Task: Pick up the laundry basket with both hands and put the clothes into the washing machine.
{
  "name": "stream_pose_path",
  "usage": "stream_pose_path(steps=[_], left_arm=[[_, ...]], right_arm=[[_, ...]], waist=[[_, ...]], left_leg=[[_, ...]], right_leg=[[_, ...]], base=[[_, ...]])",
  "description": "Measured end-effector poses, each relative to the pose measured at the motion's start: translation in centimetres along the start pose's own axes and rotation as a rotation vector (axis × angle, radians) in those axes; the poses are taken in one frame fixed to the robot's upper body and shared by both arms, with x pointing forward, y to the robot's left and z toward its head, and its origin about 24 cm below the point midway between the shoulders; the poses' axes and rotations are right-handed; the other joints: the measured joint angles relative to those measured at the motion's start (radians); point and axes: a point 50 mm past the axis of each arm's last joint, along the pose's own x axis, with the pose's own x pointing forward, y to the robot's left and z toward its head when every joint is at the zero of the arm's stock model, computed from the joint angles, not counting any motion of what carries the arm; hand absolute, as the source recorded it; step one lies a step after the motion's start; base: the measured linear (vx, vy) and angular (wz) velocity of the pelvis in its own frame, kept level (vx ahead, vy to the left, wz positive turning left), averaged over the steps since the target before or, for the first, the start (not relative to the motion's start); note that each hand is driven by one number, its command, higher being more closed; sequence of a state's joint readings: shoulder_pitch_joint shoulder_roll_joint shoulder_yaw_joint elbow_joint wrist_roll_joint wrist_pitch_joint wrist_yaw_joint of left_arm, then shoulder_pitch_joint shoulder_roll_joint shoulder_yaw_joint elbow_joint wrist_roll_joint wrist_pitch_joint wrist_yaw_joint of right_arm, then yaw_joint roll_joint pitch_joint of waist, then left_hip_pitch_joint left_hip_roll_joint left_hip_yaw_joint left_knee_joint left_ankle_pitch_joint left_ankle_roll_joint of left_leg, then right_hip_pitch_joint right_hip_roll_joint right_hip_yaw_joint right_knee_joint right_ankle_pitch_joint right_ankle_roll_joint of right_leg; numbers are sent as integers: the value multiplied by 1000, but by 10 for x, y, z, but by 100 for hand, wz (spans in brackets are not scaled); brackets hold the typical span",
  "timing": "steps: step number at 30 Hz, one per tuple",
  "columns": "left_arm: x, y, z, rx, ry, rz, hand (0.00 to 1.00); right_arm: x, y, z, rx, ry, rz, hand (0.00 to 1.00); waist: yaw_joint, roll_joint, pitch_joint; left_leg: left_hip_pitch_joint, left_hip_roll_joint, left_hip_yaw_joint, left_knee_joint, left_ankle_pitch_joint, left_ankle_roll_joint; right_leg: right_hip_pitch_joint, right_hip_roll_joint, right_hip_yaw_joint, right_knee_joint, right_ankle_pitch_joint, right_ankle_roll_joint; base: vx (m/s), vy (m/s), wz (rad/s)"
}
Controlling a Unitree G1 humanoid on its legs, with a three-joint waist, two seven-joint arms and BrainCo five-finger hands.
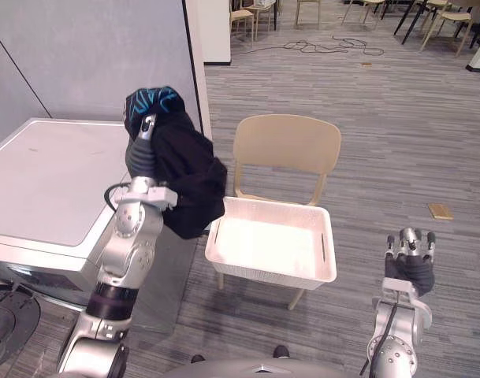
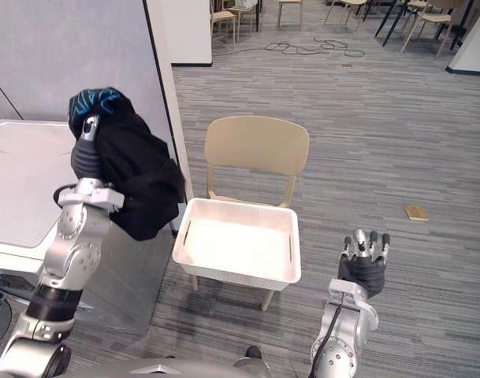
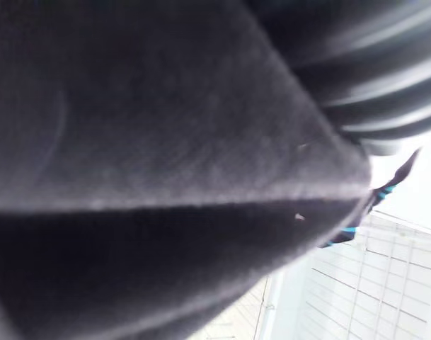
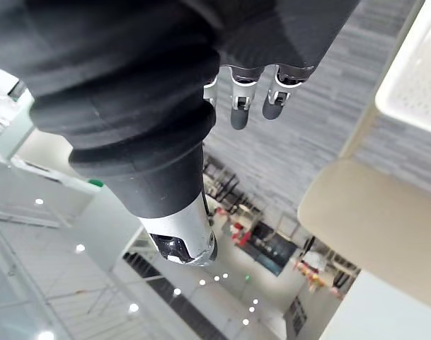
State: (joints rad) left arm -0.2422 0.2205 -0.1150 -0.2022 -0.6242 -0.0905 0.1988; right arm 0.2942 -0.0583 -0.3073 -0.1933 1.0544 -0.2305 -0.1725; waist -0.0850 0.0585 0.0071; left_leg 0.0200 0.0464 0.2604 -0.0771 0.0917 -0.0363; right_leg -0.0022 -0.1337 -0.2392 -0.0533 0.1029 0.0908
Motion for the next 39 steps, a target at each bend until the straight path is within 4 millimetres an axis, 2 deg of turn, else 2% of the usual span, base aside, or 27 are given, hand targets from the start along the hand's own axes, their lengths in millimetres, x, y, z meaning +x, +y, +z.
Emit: stream_pose_path(steps=[7, 8, 9, 11, 15, 17, 19, 21, 23, 25, 27, 31, 33, 34, 35, 36, 37, 38, 39], left_arm=[[-60, 13, -34, -120, 167, 75, 100], [-78, 13, -46, -144, 241, 75, 100], [-86, 12, -51, -157, 275, 76, 100], [-120, 6, -70, -213, 417, 66, 100], [-169, -11, -91, -388, 618, 66, 100], [-186, -15, -102, -468, 700, 73, 100], [-205, -12, -119, -473, 809, 99, 100], [-234, 0, -139, -446, 957, 169, 100], [-250, 10, -146, -418, 1036, 210, 100], [-257, 15, -146, -399, 1066, 223, 100], [-257, 21, -144, -385, 1064, 234, 100], [-247, 25, -141, -379, 1022, 230, 100], [-231, 21, -132, -389, 948, 191, 100], [-227, 20, -129, -392, 929, 179, 100], [-217, 18, -125, -395, 887, 152, 100], [-209, 20, -122, -385, 857, 146, 100], [-204, 20, -122, -383, 844, 134, 100], [-202, 18, -122, -390, 837, 131, 100], [-201, 15, -123, -408, 828, 141, 100]], right_arm=[[-24, -50, -24, -4, 94, -224, 0], [-32, -63, -30, -18, 135, -276, 0], [-36, -69, -32, -25, 150, -299, 0], [-56, -93, -39, -51, 216, -400, 0], [-84, -125, -48, -88, 314, -526, 0], [-95, -138, -52, -113, 356, -563, 0], [-107, -153, -60, -163, 429, -611, 0], [-132, -180, -72, -244, 575, -718, 0], [-151, -195, -78, -317, 687, -795, 0], [-162, -205, -79, -392, 779, -841, 0], [-171, -212, -81, -466, 875, -862, 0], [-153, -204, -92, -618, 978, -710, 0], [-139, -196, -99, -664, 992, -629, 0], [-137, -195, -100, -679, 994, -616, 0], [-132, -193, -101, -695, 996, -598, 0], [-125, -189, -104, -732, 1003, -553, 0], [-120, -186, -106, -751, 1005, -524, 0], [-114, -184, -107, -777, 1003, -495, 0], [-112, -182, -108, -786, 1000, -480, 0]], waist=[[2, -2, -1], [4, -3, 0], [6, -4, 0], [17, -12, -2], [27, -15, -5], [28, -16, -6], [29, -20, -8], [34, -29, -11], [38, -33, -14], [43, -38, -13], [65, -35, -6], [78, -55, 30], [88, -75, 67], [87, -72, 71], [90, -86, 75], [110, -120, 108], [118, -129, 123], [125, -131, 128], [125, -126, 124]], left_leg=[[6, 0, 7, 0, -4, 1], [12, 2, 7, -1, -7, 1], [16, 2, 7, -5, -10, 2], [27, 3, 6, -6, -19, 7], [34, 2, 3, -6, -26, 9], [34, 2, -2, -6, -26, 8], [38, 2, -13, -6, -26, 8], [56, 5, -16, -6, -29, 4], [60, 6, -22, -6, -29, 3], [62, 4, -43, -6, -29, 3], [61, 4, -51, -6, -29, 3], [-39, -2, -146, 53, -7, -1], [-108, -23, -234, 84, 14, -8], [-139, -29, -268, 101, 20, -15], [-170, -29, -305, 80, 5, -31], [-199, -33, -239, 160, -63, 37], [-236, -25, -187, 290, -91, 80], [-266, 9, -124, 448, -130, 99], [-254, 81, -59, 594, -188, 90]], right_leg=[[4, -1, 8, 2, -2, 2], [10, -1, 8, 6, -6, 3], [13, -1, 7, 8, -9, 4], [16, -4, 7, 28, -26, 6], [16, -10, 7, 59, -55, 13], [16, -11, 6, 65, -59, 14], [25, -9, 0, 64, -62, 13], [42, -5, -2, 60, -66, 12], [48, -4, -8, 61, -70, 12], [61, -5, -24, 60, -75, 12], [65, -5, -28, 61, -78, 12], [12, -26, -115, 156, -114, 1], [-62, -72, -194, 316, -188, -7], [-86, -82, -216, 353, -207, -15], [-102, -109, -268, 375, -217, -23], [-93, -155, -315, 380, -213, -27], [-89, -176, -333, 386, -213, -28], [-74, -194, -370, 388, -209, -29], [-43, -204, -414, 375, -200, -26]], base=[[10, -1, -3], [0, 0, 0], [0, 0, 0], [0, 0, 0], [-10, 4, 3], [-3, 1, 9], [10, -11, 10], [6, -10, 2], [5, -19, 7], [7, -16, 22], [-3, -4, 21], [-31, -24, 63], [-92, -41, 118], [-85, -77, 148], [-74, -42, 142], [-82, -16, 129], [-124, 25, 93], [-159, 17, 82], [-175, 83, 104]])
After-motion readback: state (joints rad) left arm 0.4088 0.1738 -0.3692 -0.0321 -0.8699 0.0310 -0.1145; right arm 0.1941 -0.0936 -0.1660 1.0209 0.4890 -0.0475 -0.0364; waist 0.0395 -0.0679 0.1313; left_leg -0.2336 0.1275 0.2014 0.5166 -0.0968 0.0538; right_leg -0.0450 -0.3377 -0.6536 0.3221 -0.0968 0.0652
